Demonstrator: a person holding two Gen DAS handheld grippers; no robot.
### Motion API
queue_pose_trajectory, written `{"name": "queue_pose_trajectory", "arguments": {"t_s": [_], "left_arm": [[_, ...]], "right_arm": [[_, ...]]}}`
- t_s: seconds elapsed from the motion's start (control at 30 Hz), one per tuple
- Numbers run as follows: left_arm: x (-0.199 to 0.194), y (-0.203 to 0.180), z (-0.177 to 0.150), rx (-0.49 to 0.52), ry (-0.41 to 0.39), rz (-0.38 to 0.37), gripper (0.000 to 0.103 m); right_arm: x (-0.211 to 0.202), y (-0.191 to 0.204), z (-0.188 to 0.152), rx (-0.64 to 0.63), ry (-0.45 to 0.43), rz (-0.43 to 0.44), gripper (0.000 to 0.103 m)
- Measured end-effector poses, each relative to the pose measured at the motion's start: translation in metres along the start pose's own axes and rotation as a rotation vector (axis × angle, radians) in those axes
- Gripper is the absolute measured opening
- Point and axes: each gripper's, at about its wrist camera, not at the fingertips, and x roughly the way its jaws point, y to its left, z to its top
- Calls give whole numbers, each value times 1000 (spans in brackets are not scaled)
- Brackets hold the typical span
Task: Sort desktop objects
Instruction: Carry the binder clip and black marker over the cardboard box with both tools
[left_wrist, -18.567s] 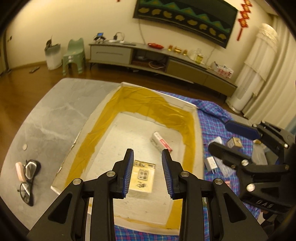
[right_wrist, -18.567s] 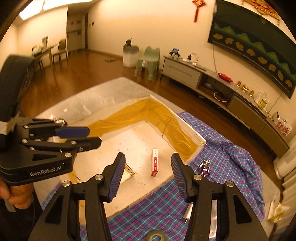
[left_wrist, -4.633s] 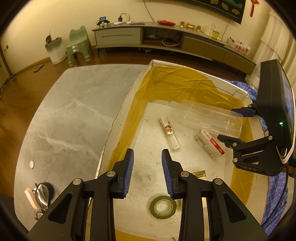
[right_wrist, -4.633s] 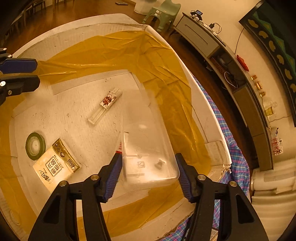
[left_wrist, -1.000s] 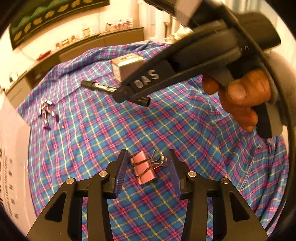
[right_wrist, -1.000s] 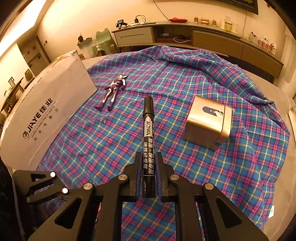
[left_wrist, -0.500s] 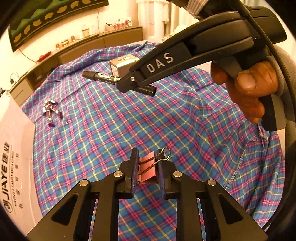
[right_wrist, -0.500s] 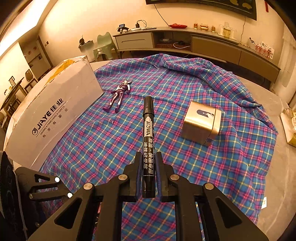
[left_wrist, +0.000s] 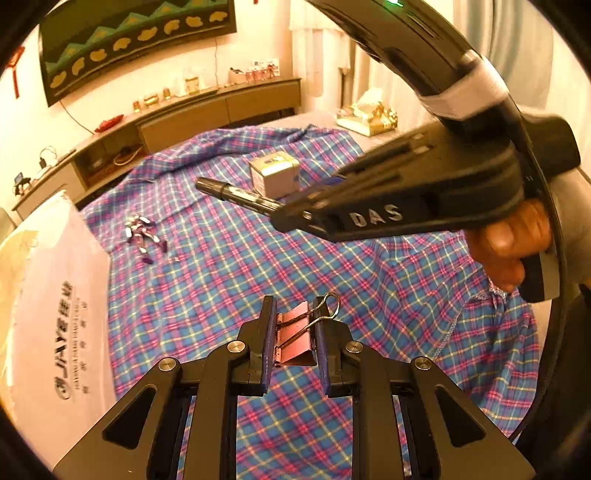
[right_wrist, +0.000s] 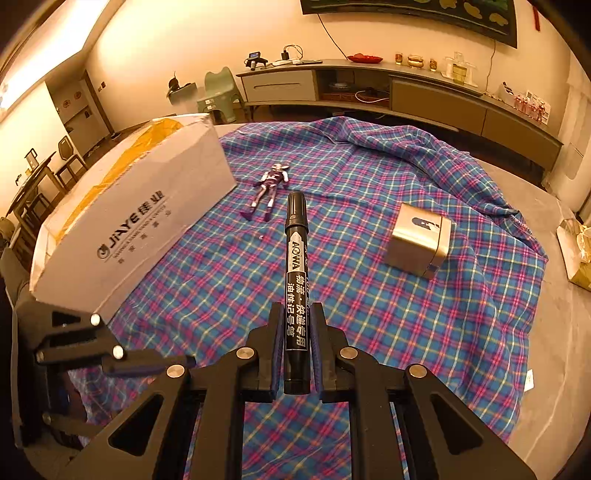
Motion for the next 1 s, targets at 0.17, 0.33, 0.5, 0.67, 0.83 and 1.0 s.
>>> {"name": "queue_pose_trajectory", "arguments": {"t_s": [0.17,0.33,0.5,0.67,0.83,1.0], "left_arm": [[-22,4,-3,-4,-27,7,19],[-44,10,-5,-11,-66,8,20],[-65,18,-5,-26,-101,18,19],[-82,23,-8,-32,-127,22,20],[-97,32,-9,-53,-150,35,20],[-109,37,-10,-63,-174,46,20]], "right_arm": [[-16,14,-3,10,-26,2,15],[-24,26,-8,25,-39,-6,15],[-36,37,-21,55,-59,-20,15],[-45,48,-33,69,-67,-30,15],[-47,63,-43,70,-58,-31,15],[-53,81,-47,58,-58,-28,15]]}}
